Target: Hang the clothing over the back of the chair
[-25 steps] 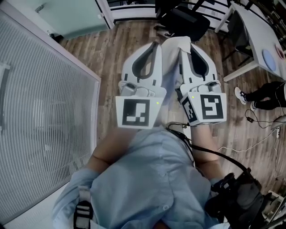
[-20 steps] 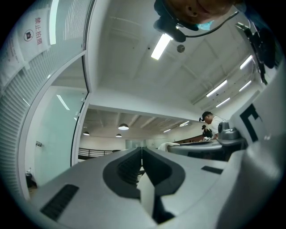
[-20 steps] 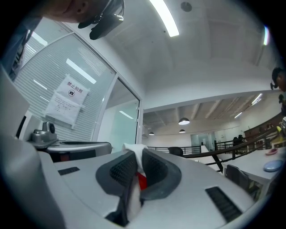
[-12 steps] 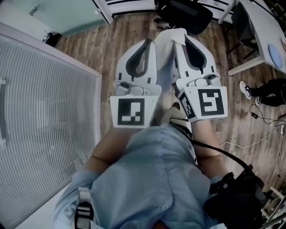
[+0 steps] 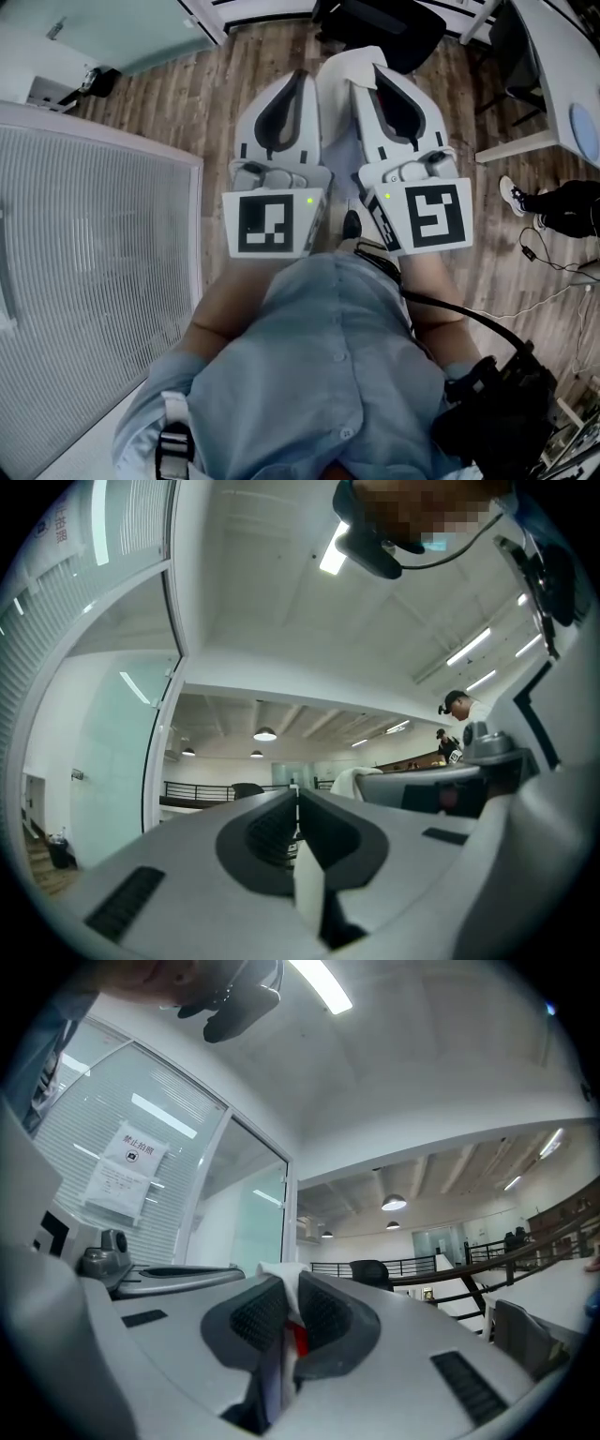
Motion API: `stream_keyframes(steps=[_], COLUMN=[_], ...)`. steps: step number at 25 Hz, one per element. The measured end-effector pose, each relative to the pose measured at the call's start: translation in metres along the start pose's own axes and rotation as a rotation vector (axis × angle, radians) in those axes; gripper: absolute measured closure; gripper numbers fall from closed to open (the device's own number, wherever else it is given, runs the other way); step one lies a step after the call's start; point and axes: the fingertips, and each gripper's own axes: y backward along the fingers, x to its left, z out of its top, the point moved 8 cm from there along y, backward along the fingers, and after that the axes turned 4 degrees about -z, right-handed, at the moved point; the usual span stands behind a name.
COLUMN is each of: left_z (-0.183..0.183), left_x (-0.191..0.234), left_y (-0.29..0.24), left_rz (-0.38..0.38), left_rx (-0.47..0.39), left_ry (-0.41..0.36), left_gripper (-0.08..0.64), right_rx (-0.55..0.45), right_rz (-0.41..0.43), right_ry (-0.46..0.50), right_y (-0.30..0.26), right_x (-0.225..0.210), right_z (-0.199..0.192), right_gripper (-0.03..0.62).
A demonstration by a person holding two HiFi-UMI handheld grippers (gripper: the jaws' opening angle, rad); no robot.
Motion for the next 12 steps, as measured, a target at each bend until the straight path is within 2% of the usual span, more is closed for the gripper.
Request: stream_keyframes(steps=[5,12], left_z=[0.003,-0.006], left_x=[-0.006,0.007], left_y=[-0.048,-0.091], left_rz=[0.024,0.033], left_rx=[0.001,0.006], left_ry=[-0.001,0.008], left_gripper=[0.548,0.548], right_rx=[0.006,0.024], right_rz=[0.022,0.031], right_ry=[-0.007,-0.008], right_y=[-0.025,-0.066], right_x=[-0.043,-0.071], right_z=[0.000,-0.010], right_gripper=[0.556,0.557])
